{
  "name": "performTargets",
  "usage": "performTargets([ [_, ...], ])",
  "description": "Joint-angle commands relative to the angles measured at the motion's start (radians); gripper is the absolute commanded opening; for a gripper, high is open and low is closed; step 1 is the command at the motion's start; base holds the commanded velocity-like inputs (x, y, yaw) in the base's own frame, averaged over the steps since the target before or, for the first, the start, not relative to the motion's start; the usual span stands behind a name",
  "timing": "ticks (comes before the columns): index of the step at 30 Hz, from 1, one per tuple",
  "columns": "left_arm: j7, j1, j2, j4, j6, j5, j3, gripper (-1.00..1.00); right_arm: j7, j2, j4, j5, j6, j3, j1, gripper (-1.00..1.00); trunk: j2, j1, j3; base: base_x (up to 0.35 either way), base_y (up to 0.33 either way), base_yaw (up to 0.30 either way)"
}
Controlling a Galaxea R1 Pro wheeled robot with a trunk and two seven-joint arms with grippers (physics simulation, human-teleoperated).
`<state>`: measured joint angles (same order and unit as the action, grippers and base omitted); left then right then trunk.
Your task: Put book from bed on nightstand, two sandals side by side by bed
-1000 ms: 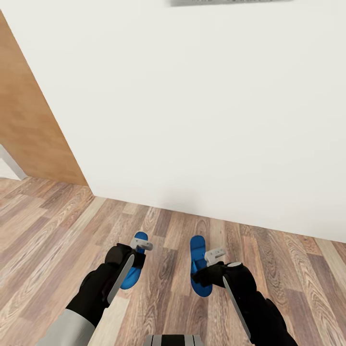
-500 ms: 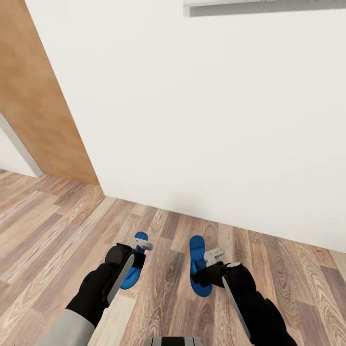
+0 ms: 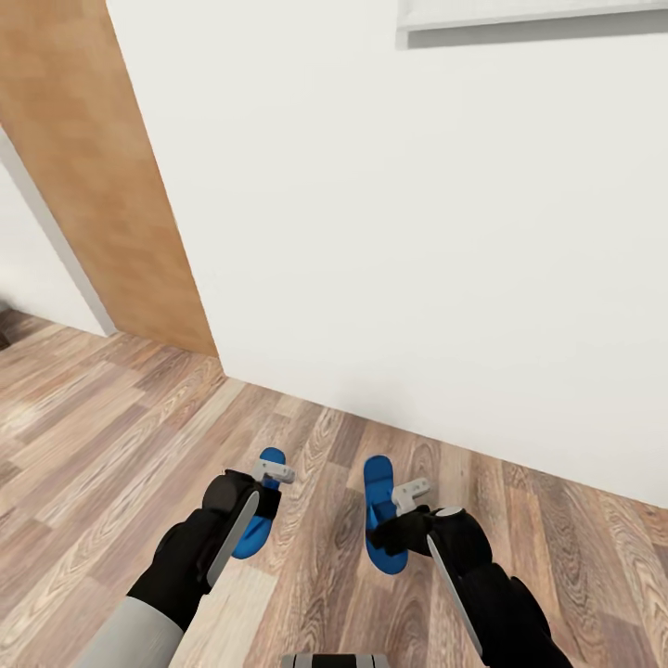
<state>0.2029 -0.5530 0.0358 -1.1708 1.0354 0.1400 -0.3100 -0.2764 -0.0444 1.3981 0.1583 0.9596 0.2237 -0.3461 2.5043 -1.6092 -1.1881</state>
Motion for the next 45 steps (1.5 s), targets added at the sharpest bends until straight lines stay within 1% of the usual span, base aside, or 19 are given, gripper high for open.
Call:
performTargets([
  [1, 0.01, -0.001, 0.0, 0.0, 0.003, 0.01, -0.001, -1.0, -0.008, 0.0, 0.001, 0.01, 0.004, 0.0, 0.0, -1.0, 0.0, 0.0, 0.001, 0.0, 0.0, 0.175],
  [45, 0.01, -0.001, 0.0, 0.0, 0.003, 0.01, -0.001, -1.0, -0.008, -0.001, 0.001, 0.011, 0.004, 0.0, 0.0, -1.0, 0.0, 0.0, 0.04, 0.0, 0.0, 0.188],
])
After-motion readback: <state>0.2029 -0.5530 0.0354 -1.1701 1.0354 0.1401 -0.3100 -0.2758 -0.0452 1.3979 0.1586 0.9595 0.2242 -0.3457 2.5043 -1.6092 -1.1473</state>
